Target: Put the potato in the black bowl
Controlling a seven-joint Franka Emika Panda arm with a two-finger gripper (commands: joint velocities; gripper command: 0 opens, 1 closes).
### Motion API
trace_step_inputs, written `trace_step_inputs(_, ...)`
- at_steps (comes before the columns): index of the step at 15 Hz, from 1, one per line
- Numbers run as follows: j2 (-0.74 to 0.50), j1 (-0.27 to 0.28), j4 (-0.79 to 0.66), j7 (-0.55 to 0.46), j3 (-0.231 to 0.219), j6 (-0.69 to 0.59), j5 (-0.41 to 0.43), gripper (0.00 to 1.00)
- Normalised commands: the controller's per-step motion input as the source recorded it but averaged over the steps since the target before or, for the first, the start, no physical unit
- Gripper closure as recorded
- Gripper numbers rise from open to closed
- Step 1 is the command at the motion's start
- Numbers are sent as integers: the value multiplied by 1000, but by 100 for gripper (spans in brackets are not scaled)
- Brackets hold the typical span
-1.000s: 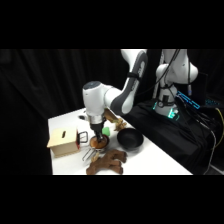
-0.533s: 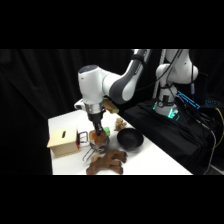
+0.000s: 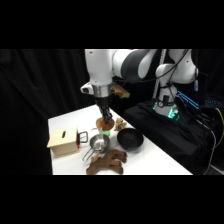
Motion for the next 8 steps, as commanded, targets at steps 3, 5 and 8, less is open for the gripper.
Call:
trace_step_inputs(3, -698, 55, -701, 347, 142, 22, -205, 94)
trace_step_inputs(5, -566, 28, -602, 264, 174, 132, -89, 94)
trace_step_inputs(8, -367, 27, -472, 166, 162, 279, -8, 94)
